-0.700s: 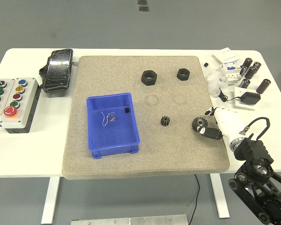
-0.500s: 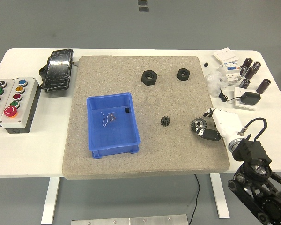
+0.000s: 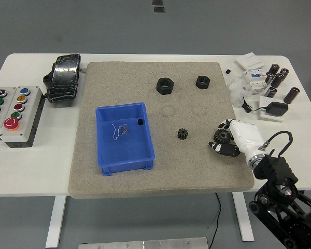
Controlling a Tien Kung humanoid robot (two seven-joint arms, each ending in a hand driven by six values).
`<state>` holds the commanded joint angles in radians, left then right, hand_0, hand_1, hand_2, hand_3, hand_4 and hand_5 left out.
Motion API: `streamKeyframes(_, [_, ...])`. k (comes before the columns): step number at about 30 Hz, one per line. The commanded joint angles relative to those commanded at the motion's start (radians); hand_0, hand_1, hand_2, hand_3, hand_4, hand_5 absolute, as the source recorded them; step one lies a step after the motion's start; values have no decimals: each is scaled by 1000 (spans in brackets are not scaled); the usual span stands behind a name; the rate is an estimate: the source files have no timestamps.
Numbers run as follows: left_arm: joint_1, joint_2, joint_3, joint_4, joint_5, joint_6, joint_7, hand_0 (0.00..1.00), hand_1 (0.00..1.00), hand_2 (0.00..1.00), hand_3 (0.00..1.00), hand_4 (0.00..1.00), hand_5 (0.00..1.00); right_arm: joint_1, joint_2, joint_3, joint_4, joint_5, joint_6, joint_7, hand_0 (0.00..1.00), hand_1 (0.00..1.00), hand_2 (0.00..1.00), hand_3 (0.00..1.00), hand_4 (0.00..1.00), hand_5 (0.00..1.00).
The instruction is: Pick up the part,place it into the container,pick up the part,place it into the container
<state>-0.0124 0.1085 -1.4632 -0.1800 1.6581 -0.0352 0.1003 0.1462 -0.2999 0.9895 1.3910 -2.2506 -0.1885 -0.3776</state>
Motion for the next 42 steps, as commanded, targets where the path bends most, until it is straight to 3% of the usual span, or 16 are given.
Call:
streamKeyframes(13, [0,-1,-4,0,9,-1,5,654,665,643,669,706,277,10,3,-2,-49,-15,2,5,268,419,651,663,839,402])
streamKeyframes(14, [0,-1,-3,0,8,-2,5,654,665,643,669,706,277,11,3,-1,-51,-13,0,6,244,394,588,653,577,231])
streamKeyframes(19, [0,-3,2,0,6,-2,5,654,665,643,669,706,277,14,3,0,-61,3,-16,18,244,394,588,653,577,231])
streamKeyframes(20, [1,-3,1,0,7,-2,5,654,665,643,669,705,277,16,3,-1,-65,8,-18,21,228,340,494,559,447,2])
streamKeyframes(25, [2,-4,1,0,8,-3,7,654,665,643,669,705,277,19,4,-1,-80,16,-22,31,228,340,494,559,447,2])
streamKeyframes(26, [2,-4,1,0,8,-3,7,654,665,643,669,705,277,19,4,-1,-83,17,-22,32,215,299,434,508,363,2])
streamKeyframes(31, [4,-4,-2,0,11,-3,8,654,665,643,669,705,277,22,0,-5,-75,28,-35,44,215,299,434,508,363,2])
streamKeyframes(37, [8,-6,-46,0,50,-5,19,654,665,643,669,705,277,69,-5,-47,25,102,-60,68,205,281,406,498,333,2])
streamKeyframes(42, [12,-8,-106,0,102,-9,36,654,664,643,669,705,278,157,17,-138,86,183,-81,97,197,275,402,497,341,2])
